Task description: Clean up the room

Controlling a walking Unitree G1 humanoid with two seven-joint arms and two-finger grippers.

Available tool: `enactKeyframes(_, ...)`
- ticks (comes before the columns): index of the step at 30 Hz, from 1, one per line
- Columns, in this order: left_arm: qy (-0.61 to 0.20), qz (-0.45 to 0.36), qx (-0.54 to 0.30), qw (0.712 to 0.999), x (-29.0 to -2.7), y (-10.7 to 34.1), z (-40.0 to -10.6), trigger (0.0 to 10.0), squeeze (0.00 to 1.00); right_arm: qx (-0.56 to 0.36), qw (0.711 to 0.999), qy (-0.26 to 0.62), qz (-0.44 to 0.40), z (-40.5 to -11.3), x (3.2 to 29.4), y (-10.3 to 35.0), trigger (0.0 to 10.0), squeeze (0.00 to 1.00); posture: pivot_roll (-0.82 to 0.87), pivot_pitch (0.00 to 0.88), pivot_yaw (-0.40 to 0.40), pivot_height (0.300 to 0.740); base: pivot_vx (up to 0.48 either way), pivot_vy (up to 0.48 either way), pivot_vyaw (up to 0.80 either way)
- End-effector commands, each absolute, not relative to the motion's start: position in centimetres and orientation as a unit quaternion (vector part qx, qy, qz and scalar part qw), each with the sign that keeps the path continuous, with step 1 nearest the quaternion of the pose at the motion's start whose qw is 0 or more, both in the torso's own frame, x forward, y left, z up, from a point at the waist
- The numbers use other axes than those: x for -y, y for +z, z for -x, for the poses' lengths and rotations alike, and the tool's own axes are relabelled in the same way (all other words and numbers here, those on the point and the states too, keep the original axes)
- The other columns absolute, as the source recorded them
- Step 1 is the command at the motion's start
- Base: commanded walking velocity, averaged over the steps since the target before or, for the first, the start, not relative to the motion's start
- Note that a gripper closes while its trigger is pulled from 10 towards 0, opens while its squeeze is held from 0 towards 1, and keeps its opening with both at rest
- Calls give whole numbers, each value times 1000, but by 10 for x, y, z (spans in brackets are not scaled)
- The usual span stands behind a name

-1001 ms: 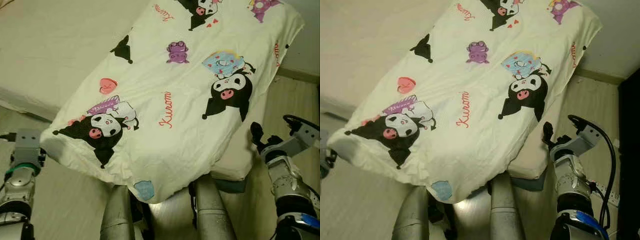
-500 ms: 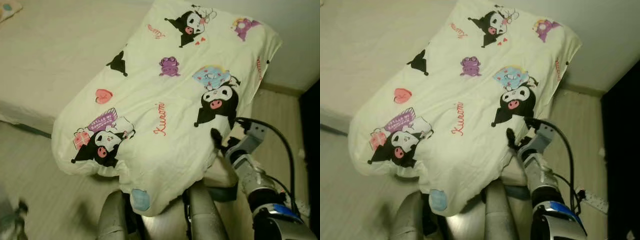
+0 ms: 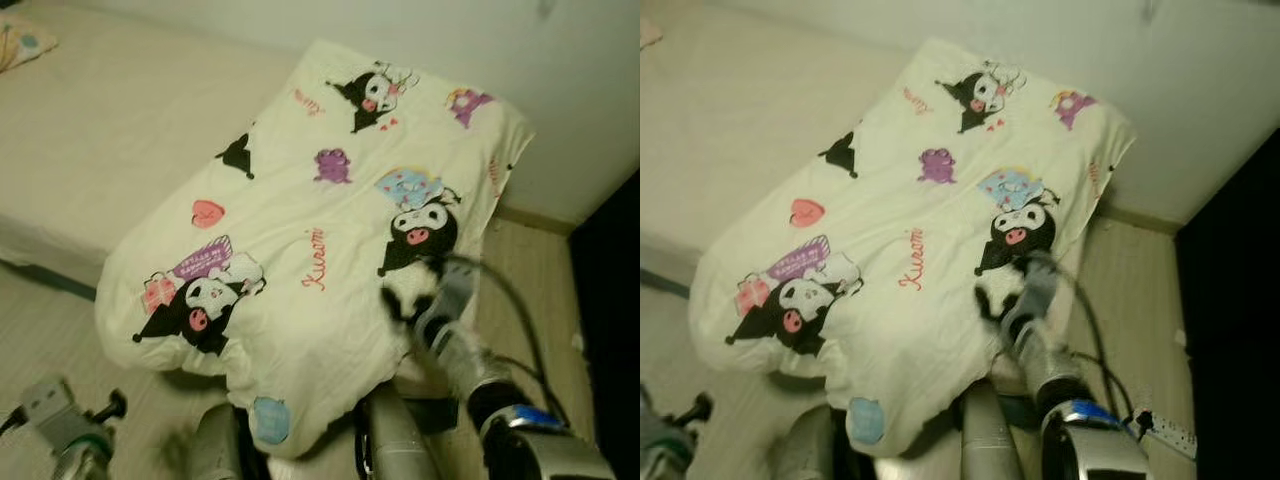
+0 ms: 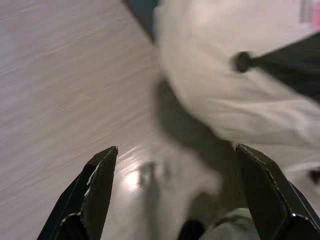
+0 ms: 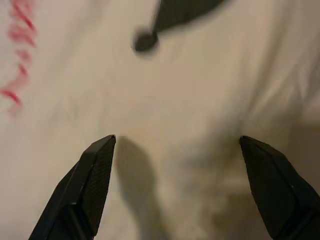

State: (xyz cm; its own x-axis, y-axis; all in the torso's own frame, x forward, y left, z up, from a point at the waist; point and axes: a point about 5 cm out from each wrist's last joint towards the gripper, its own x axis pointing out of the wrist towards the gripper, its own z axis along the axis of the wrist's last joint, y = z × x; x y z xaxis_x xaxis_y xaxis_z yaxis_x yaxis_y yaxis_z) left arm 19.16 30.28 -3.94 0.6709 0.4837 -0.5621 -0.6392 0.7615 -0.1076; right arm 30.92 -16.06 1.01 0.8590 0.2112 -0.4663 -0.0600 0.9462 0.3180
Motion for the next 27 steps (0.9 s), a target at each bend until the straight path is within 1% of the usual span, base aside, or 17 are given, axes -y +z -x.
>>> enactKeyframes(1, 319, 148, -282, 893, -304, -47, -176, 10000, 0, -261, 953, 69, -139, -306, 163, 6, 10000, 0, -115, 9, 30, 625, 0, 0, 0)
enactKeyframes(6, 310, 153, -281, 895, -301, -48, -178, 10000, 0, -271, 951, 71, -133, -302, 162, 2, 10000, 0, -114, 0, 25, 625, 0, 0, 0)
enactKeyframes(7, 292, 145, -313, 892, -289, -58, -172, 10000, 0, -307, 941, 83, -113, -286, 160, -14, 10000, 0, -115, 0, 24, 630, 0, 0, 0)
enactKeyframes(8, 271, 134, -362, 882, -272, -72, -158, 10000, 0, -357, 925, 97, -83, -261, 161, -36, 10000, 0, -114, 0, 20, 640, 0, 0, 0)
enactKeyframes(9, 268, 132, -378, 876, -267, -76, -152, 10000, 0, -370, 921, 99, -73, -253, 161, -42, 10000, 0, -114, 0, 20, 645, 0, 0, 0)
enactKeyframes(11, 268, 133, -383, 874, -266, -78, -150, 10000, 0, -374, 920, 98, -69, -251, 162, -43, 10000, 0, -114, 0, 20, 650, 0, 0, 0)
enactKeyframes(12, 269, 135, -404, 864, -263, -83, -139, 10000, 0, -389, 915, 92, -58, -244, 165, -49, 10000, 0, -114, 0, 20, 660, 0, 0, 0)
enactKeyframes(13, 269, 135, -404, 864, -263, -83, -139, 10000, 0, -389, 915, 92, -58, -244, 165, -49, 10000, 0, -114, 0, 20, 660, 0, 0, 0)
enactKeyframes(14, 267, 135, -427, 853, -259, -90, -126, 10000, 0, -403, 909, 88, -52, -236, 168, -54, 10000, 0, -114, 0, 23, 670, 0, 0, 0)
enactKeyframes(15, 267, 133, -438, 848, -257, -92, -120, 10000, 0, -409, 907, 87, -50, -233, 168, -57, 10000, 0, -116, 0, 24, 675, 0, 0, 0)
enactKeyframes(19, 269, 135, -451, 840, -255, -96, -111, 10000, 0, -416, 904, 87, -46, -228, 169, -59, 10000, 0, -118, 0, 25, 685, 0, 0, 0)
enactKeyframes(20, 271, 138, -466, 831, -253, -99, -100, 10000, 0, -422, 901, 84, -45, -224, 171, -62, 10000, 0, -119, 0, 25, 695, 0, 0, 0)
enactKeyframes(21, 271, 140, -471, 828, -252, -101, -97, 10000, 0, -425, 900, 82, -45, -222, 172, -63, 10000, 0, -122, 0, 28, 700, 0, 0, 0)
enactKeyframes(27, 267, 141, -476, 826, -250, -102, -93, 10000, 0, -430, 898, 79, -44, -217, 175, -66, 10000, 0, -120, 0, 27, 720, 0, 0, 0)
